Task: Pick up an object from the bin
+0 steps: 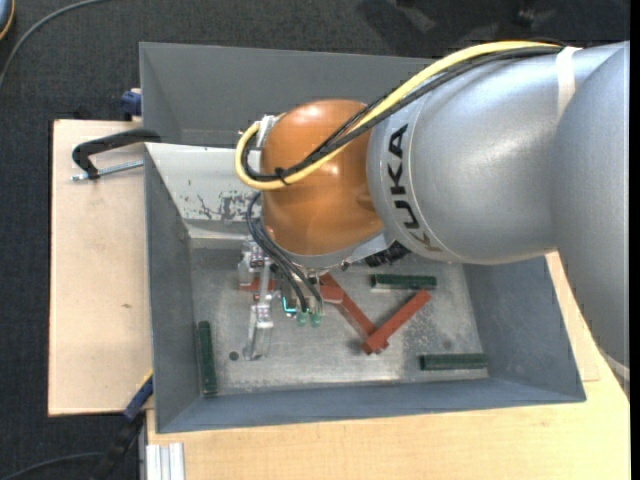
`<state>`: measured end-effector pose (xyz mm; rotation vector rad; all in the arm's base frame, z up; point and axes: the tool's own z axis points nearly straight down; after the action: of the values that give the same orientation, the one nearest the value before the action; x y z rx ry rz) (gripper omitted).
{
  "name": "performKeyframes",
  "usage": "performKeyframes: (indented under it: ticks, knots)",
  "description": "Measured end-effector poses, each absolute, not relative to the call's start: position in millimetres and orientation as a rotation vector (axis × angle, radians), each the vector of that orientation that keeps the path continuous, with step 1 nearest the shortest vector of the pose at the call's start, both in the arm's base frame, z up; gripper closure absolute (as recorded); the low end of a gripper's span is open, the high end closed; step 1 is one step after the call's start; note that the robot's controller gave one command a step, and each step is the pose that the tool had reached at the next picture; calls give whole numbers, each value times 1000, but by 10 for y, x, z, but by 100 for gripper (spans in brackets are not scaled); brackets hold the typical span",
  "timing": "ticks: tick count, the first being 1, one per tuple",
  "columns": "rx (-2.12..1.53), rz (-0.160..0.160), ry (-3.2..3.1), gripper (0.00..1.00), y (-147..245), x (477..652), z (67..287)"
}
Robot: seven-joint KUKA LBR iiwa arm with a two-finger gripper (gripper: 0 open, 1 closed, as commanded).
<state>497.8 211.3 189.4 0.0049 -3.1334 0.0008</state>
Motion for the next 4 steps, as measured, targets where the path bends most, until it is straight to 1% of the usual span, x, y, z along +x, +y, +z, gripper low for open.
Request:
performKeyframes:
  ticks: [1, 2, 3, 4]
  knots:
    - [-75, 0, -3138, 0, 1773, 5372, 742]
    - [-148, -2, -3148, 0, 1375, 5970, 714]
    - [-141, -5, -3143, 100, 1409, 5944, 711]
    - [-189, -8, -3150, 100, 1313, 5781, 2188]
